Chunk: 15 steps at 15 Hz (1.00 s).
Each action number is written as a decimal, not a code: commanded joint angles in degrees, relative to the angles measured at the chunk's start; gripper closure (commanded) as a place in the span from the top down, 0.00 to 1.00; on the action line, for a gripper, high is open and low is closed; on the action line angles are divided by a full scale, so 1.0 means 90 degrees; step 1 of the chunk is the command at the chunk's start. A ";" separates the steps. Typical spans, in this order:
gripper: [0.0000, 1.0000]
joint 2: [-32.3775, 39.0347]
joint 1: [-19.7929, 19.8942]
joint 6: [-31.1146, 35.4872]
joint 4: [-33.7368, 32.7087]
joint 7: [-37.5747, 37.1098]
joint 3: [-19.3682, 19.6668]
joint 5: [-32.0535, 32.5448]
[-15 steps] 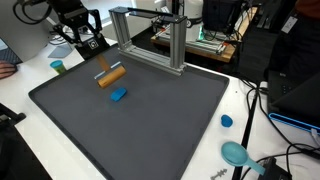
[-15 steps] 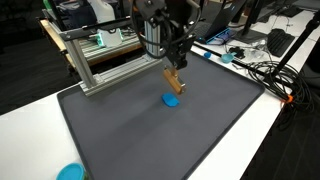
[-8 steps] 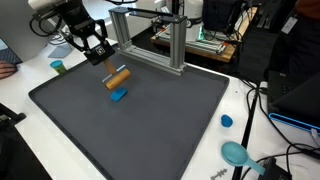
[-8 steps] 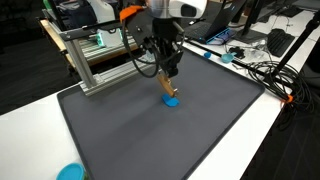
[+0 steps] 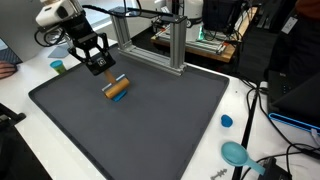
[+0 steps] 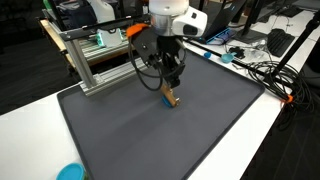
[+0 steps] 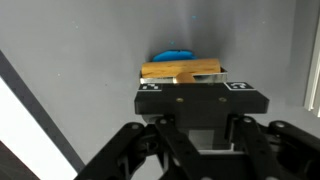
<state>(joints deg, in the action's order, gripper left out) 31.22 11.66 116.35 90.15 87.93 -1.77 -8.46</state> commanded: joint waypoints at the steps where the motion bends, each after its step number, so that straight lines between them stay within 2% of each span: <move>1: 0.22 -0.0092 -0.0067 0.0470 0.0249 -0.0052 0.0037 0.0190; 7: 0.22 -0.0073 -0.0121 0.0690 0.0612 -0.0008 0.0075 0.0660; 8: 0.47 -0.0055 -0.0046 0.0474 0.0263 -0.0007 -0.0007 0.0460; 11: 0.47 -0.0064 -0.0057 0.0495 0.0282 -0.0006 -0.0007 0.0497; 12: 0.22 -0.0064 -0.0057 0.0495 0.0283 -0.0006 -0.0006 0.0500; 15: 0.22 0.0058 -0.0126 0.0730 0.0389 -0.0016 -0.0063 0.0482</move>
<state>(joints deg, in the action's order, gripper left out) 30.66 10.96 121.06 92.75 87.89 -1.79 -4.07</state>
